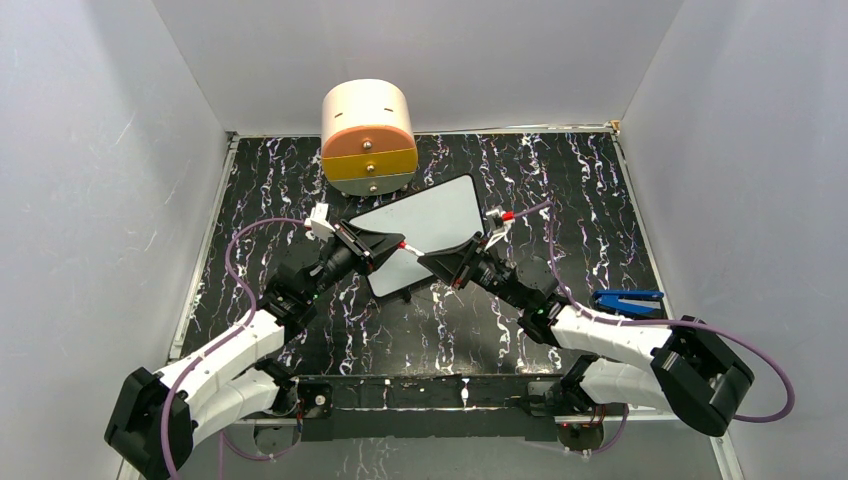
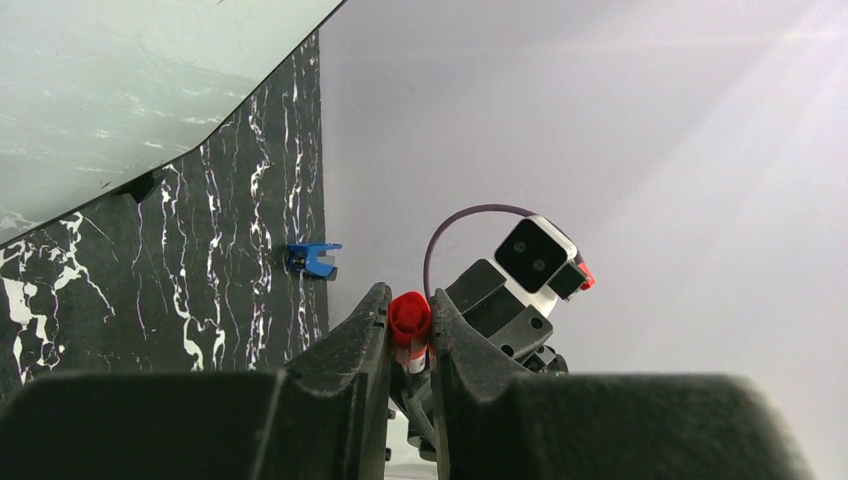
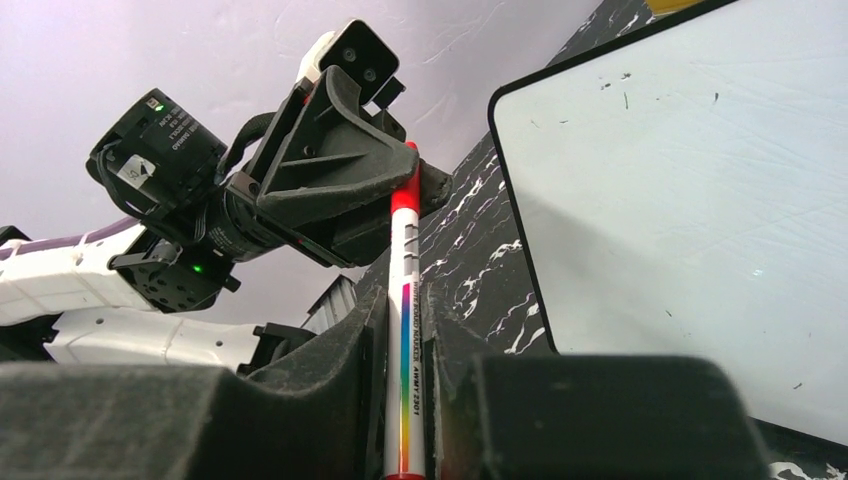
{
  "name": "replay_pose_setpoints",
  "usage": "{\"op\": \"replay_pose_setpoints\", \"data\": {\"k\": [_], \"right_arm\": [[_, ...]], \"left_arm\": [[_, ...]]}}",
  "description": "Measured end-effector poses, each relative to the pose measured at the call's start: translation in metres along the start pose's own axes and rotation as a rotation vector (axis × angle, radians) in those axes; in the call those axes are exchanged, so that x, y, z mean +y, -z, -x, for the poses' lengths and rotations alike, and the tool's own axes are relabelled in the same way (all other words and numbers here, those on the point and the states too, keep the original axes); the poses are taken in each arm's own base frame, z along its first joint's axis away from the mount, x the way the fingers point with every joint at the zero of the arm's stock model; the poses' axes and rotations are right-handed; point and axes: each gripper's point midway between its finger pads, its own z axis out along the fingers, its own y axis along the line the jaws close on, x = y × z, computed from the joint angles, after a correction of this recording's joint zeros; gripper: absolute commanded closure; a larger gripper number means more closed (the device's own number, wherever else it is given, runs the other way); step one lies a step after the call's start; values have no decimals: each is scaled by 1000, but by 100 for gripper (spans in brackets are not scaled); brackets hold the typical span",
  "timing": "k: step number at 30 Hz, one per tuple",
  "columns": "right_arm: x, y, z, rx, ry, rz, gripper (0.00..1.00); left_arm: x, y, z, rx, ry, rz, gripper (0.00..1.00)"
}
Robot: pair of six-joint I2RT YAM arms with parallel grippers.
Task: Write a sentence on the whiteboard
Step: Open the whiteboard marker at the center of the board.
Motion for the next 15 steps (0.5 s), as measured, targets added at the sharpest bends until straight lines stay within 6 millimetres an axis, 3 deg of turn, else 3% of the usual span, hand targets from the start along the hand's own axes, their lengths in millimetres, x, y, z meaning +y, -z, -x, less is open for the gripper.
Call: {"op": "replay_pose_setpoints", "data": {"k": [9,15], "right_arm": [[0,5,-2,-1,1,2,100],[1,13,0,-14,20,5,100]], "left_arm": [[0,0,-2,10,8,0,100],[-2,-2,-7,26,19,-13,100]]}}
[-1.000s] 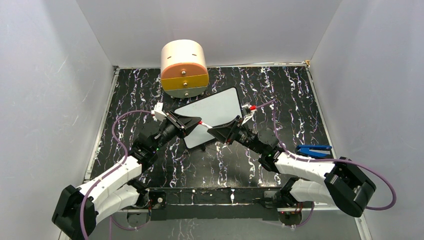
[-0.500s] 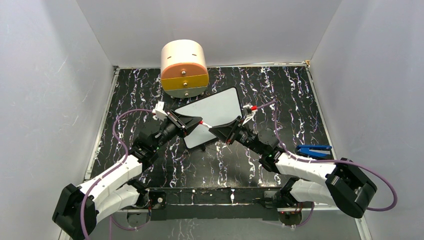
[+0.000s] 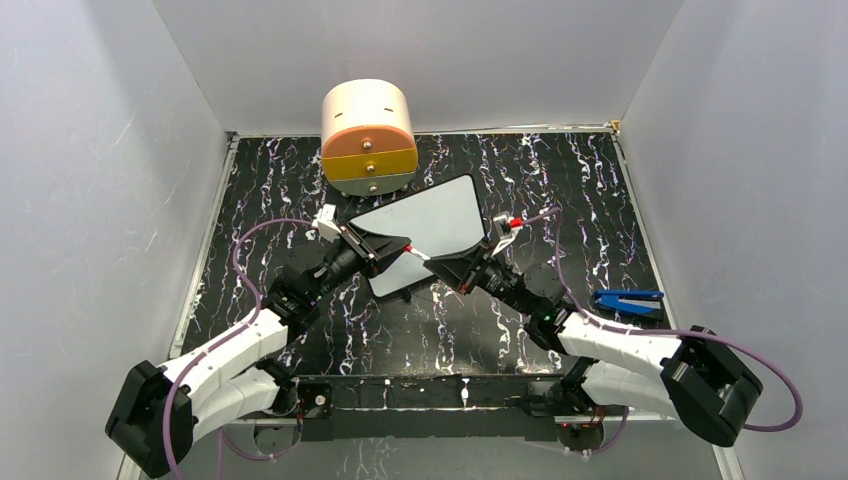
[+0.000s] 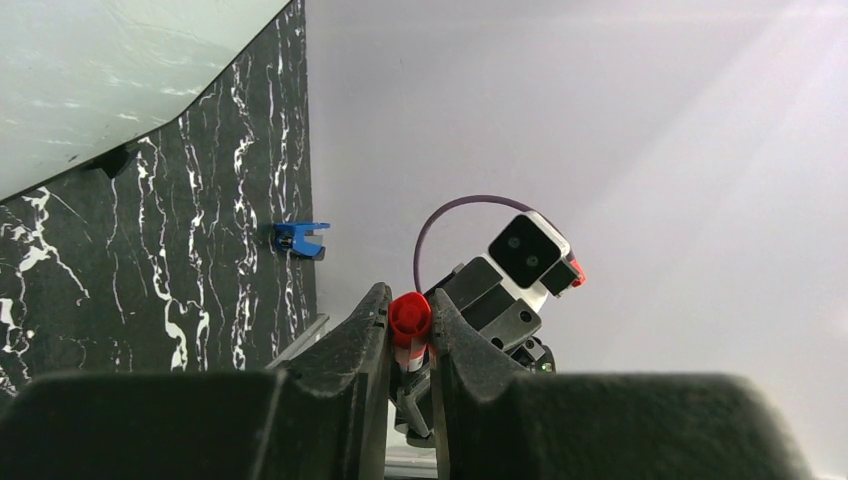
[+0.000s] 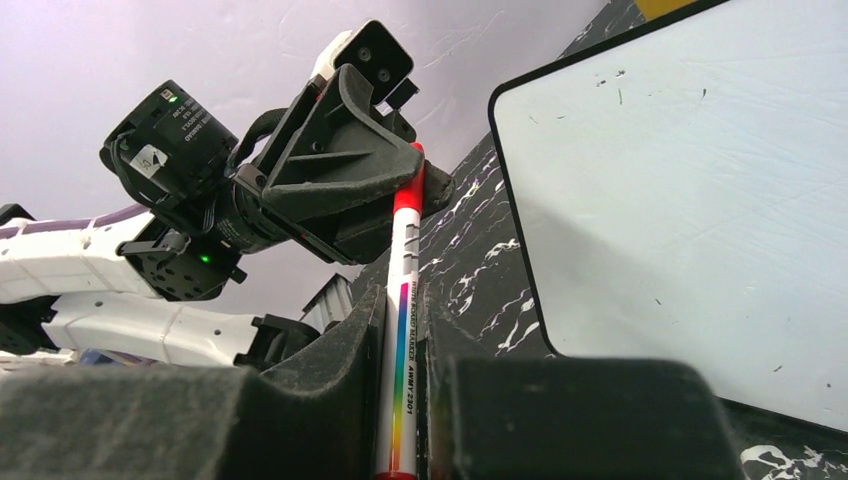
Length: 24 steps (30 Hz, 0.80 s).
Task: Write a sentence on the whiteboard
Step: Open the whiteboard marker at the center of the board, then place the pen cap at the center of the board.
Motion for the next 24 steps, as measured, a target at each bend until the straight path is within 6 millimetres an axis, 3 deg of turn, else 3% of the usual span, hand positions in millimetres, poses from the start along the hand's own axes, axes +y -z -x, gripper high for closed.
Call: {"op": "replay_pose_setpoints", "data": {"k": [9,15,24], "right_arm": [[1,14,-2,-14,40,11,100],[7,24,5,-43,72,34,100],[10,31,13,-66,123,23,100]], "left_arm": [[2,1,-12,27,11,-29,100],[-6,0,37,-207,5,-60,100],[-18,-1,64,-302,-132,6,100]]}}
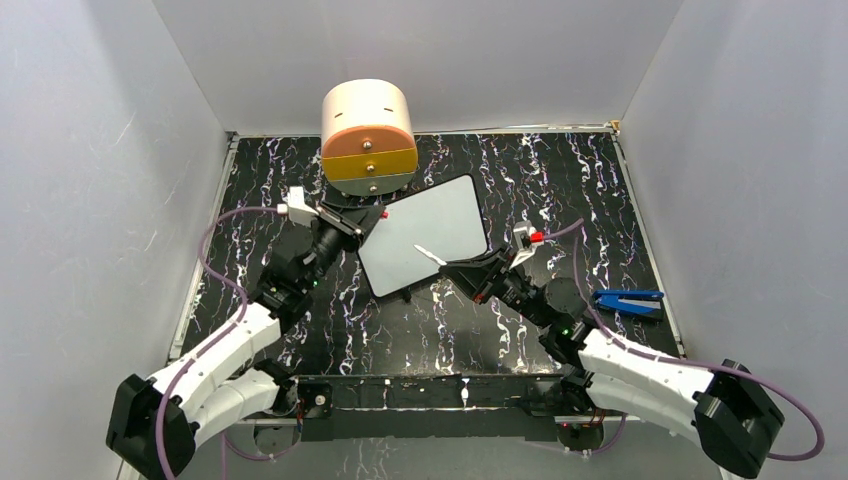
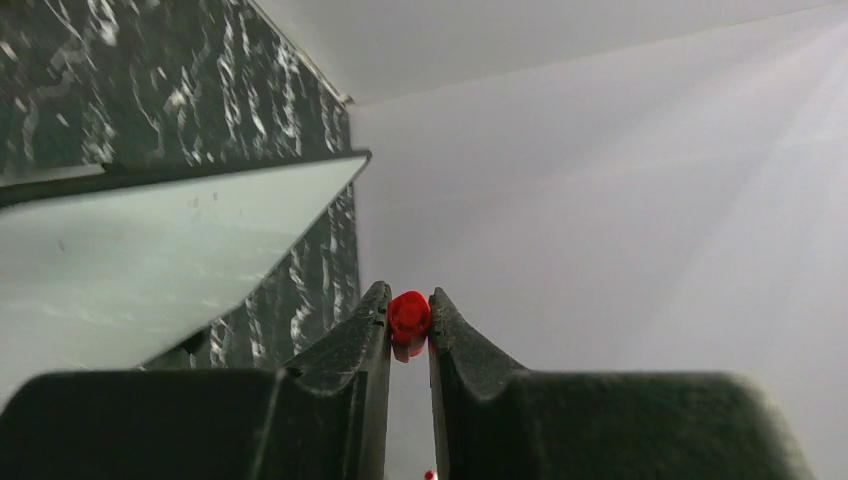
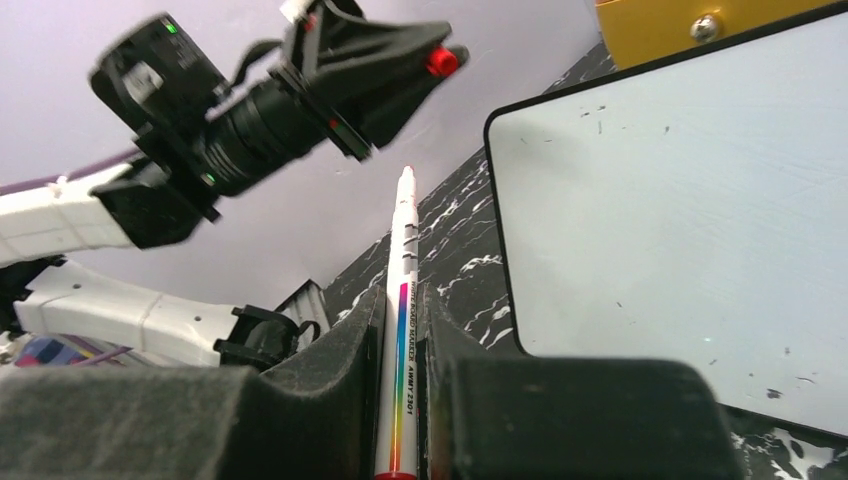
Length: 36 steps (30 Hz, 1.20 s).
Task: Write a sentence on the whiteboard
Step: Place the pen cap at the center of the board.
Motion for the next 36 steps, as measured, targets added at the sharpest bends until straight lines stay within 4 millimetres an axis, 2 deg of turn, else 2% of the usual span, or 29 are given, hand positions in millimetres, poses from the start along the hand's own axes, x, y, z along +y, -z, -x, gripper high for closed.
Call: {"op": "replay_pose_setpoints", "data": {"k": [4,8,15,18,22,27,33,36], "right_arm": [[-7,5,1,5,31,-43,100],[-18,12,-1,19,64,-105,100],[-35,19,-3,56,113,-204,100],[-39,21,-2,63,130,-233,100],[-45,23,-3,74,150,-263,100],[-50,27,-4,86,172,-287,100],[-53,28,-4,94,197,-300,100],[-54,29,-4,97,208,-304,100]], "left_arm": [[-16,-4,25,-44,-149,66,100],[-14,-1,48,-67,-298,179,100],[22,0,97,-27,-565,490,100],[50,0,113,45,-649,633,100],[106,7,125,177,-687,819,100],[170,22,124,341,-672,1000,100],[226,31,113,496,-655,1134,100],[245,41,110,543,-653,1196,100]]}}
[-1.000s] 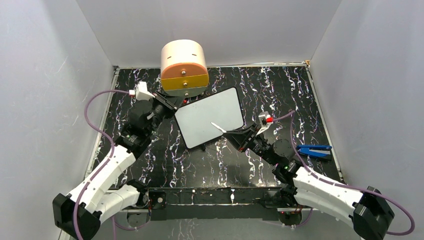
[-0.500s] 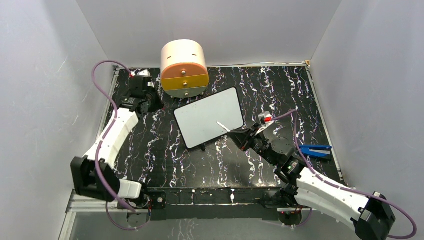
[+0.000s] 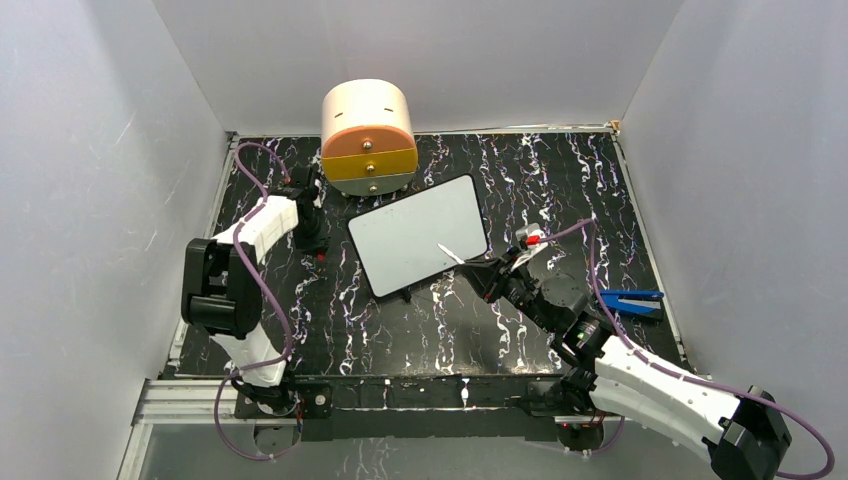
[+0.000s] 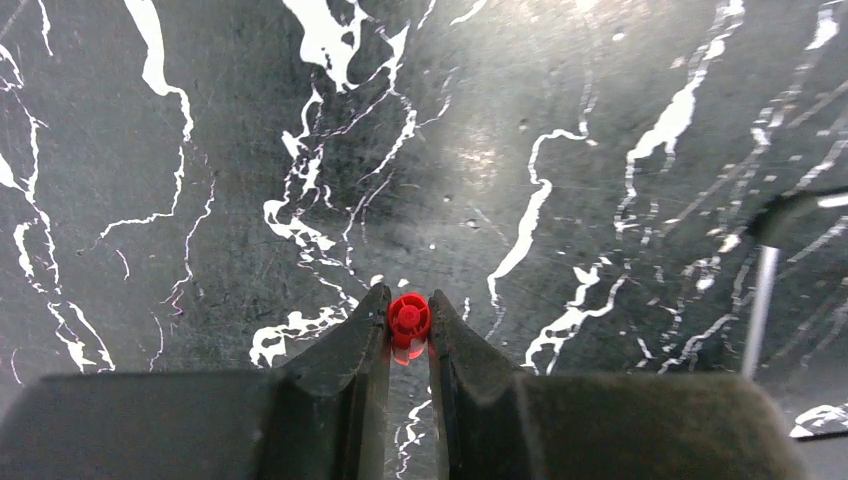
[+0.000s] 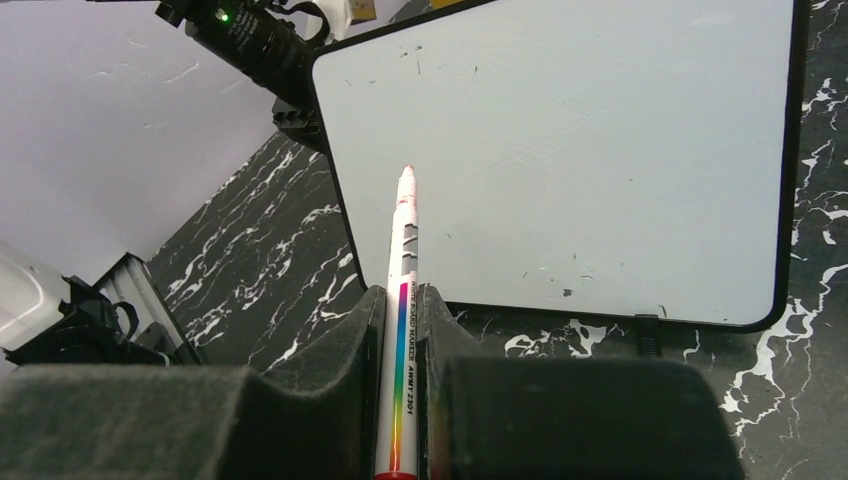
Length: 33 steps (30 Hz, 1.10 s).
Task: Write a sentence on the whiteboard
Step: Place the pen cap at the center of the board.
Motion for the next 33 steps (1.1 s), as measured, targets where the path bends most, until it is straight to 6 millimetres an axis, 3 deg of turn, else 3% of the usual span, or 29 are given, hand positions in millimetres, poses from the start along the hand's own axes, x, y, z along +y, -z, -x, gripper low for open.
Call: {"op": "replay_pose_setpoints", "data": {"k": [10,19,28,30,33], "right_arm": [[-5,-7,-10,46,29,-22,100],[-3,-11,-15,77,32,-11,100],[6,-14,1,71,44,2,100],[6,-14,1,84,48,-1,100],[9,-14,4,101,55,-1,100]], "left_arm": [[21,-36,-20,127,-6,75,88],[27,-37,-18,144,-11,95,64],[35,-33,-14,123,23,95,35],[36,-28,-11,105,33,86,21],[34,-13,-2,44,57,38,17]]}}
